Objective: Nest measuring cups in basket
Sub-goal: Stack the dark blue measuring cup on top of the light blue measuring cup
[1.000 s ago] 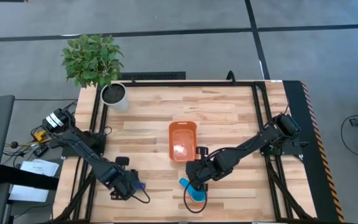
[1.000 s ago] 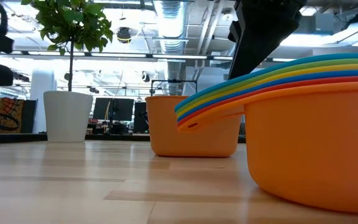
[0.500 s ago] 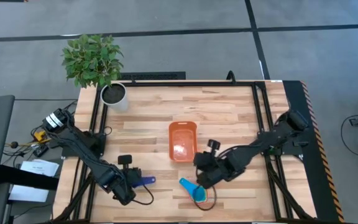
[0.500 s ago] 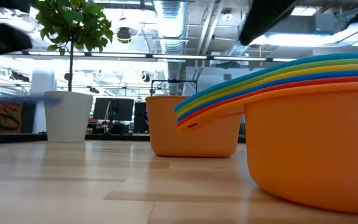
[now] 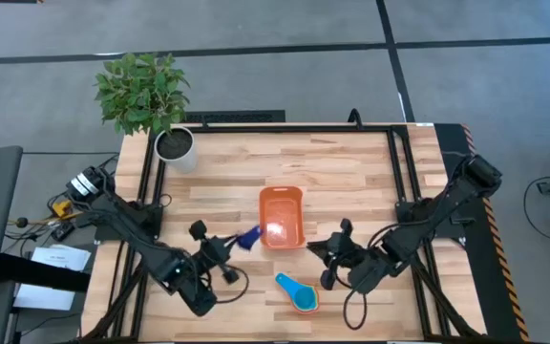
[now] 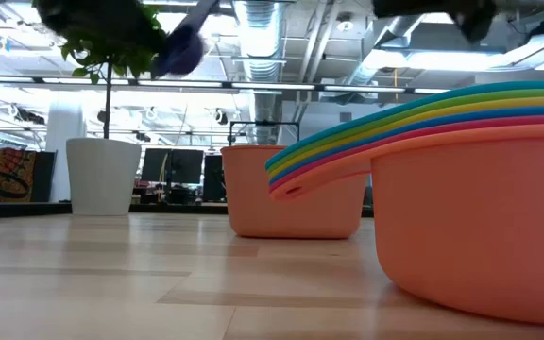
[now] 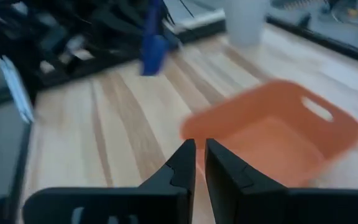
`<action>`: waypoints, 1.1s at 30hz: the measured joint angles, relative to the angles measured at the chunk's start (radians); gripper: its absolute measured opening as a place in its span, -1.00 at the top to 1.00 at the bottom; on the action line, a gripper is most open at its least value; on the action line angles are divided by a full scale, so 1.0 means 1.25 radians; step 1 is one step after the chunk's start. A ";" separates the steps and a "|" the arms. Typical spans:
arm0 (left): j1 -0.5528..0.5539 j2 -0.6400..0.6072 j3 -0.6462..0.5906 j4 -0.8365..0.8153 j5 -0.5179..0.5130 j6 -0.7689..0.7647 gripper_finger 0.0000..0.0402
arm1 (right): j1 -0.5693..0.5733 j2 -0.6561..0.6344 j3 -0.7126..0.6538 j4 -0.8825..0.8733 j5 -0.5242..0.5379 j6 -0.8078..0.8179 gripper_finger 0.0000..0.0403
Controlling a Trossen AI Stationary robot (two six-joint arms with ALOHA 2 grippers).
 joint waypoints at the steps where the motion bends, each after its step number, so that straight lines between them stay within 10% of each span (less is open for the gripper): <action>1: 0.010 0.000 0.000 0.035 -0.038 0.016 1.00 | -0.003 -0.002 -0.024 0.072 -0.001 -0.031 0.71; 9: 0.109 0.000 0.000 0.336 -0.211 0.182 1.00 | -0.073 0.026 -0.060 0.382 0.004 -0.365 0.69; 18: 0.187 0.000 0.000 0.391 -0.081 0.262 1.00 | -0.143 0.030 -0.060 0.469 0.010 -0.615 0.37; 26: 0.205 0.000 0.000 0.467 -0.023 0.412 1.00 | -0.188 0.030 -0.060 0.500 -0.071 -0.590 0.03; 33: 0.208 0.000 0.000 0.475 -0.023 0.449 1.00 | -0.229 0.030 -0.060 0.568 -0.182 -0.499 0.24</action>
